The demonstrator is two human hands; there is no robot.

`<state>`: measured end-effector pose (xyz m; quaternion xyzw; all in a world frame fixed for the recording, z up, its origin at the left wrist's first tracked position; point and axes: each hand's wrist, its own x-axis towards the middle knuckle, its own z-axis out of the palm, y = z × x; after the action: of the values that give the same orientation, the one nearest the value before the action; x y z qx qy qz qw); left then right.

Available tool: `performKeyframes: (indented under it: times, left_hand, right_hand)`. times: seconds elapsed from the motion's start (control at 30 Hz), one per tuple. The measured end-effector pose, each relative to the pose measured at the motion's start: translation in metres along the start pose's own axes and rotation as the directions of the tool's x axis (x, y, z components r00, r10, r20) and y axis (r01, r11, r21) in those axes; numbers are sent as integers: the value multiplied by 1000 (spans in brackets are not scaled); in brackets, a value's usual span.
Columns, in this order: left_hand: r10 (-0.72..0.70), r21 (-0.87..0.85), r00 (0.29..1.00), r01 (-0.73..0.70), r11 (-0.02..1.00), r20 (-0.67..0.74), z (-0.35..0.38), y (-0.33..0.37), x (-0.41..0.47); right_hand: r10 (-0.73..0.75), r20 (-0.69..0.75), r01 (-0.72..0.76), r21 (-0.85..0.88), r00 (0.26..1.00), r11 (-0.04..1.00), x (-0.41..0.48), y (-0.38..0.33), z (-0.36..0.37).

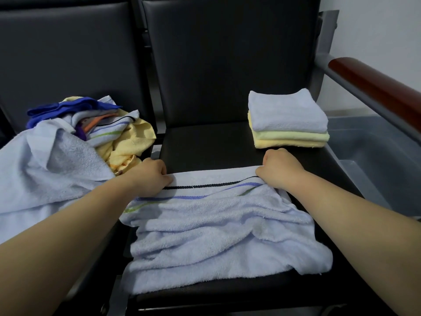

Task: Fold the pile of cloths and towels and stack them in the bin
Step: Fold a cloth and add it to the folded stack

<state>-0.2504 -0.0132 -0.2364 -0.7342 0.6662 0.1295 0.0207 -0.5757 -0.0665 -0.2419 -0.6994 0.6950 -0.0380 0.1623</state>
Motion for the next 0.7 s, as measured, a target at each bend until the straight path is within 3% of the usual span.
performKeyframes:
  times: [0.33,0.57,0.7]
  left_hand:
    - [119,42,993,-117,992,-26,-30,-14,-18]
    - [59,99,998,-58,993,-5,-34,-43,-22]
    - [16,-17,996,-18,1000,-87,-31,-47,-30]
  right_hand:
    - [-37,-25,37,11,999,999,1,5,4]
    - [-26,-34,27,39,999,999,-1,4,5]
    - [-5,-35,8,67,999,998,-4,4,4]
